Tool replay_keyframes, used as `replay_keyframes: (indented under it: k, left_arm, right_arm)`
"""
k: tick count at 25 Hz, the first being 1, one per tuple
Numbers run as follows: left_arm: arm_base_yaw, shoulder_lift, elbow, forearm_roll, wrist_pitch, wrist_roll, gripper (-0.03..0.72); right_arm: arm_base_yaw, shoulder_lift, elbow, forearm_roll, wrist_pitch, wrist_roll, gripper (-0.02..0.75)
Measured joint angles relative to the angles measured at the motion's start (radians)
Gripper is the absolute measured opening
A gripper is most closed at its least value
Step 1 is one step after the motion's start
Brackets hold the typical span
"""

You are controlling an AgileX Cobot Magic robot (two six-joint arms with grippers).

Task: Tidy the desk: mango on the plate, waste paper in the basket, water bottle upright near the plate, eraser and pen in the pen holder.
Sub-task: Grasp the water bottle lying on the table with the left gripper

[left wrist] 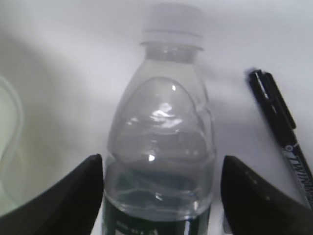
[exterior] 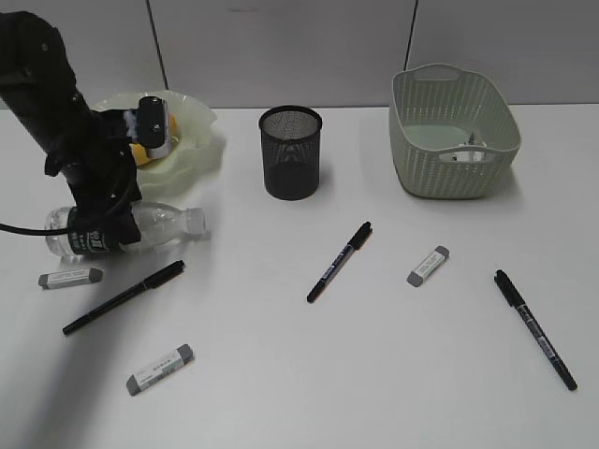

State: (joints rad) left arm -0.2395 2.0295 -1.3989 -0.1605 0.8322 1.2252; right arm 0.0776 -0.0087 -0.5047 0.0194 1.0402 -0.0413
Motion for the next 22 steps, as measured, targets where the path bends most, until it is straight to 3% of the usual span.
replay_keyframes:
  k: [17,22]
  left_arm:
    - [0.0,0.0,0.0,-0.024,0.021,-0.085,0.519]
    - [0.005,0.0,0.0,-0.02,0.022,-0.163,0.623]
  right_arm:
    - [0.0,0.0,0.0,0.0,0.0,0.0,0.413]
    - [0.0,0.0,0.0,0.0,0.0,0.0,0.413]
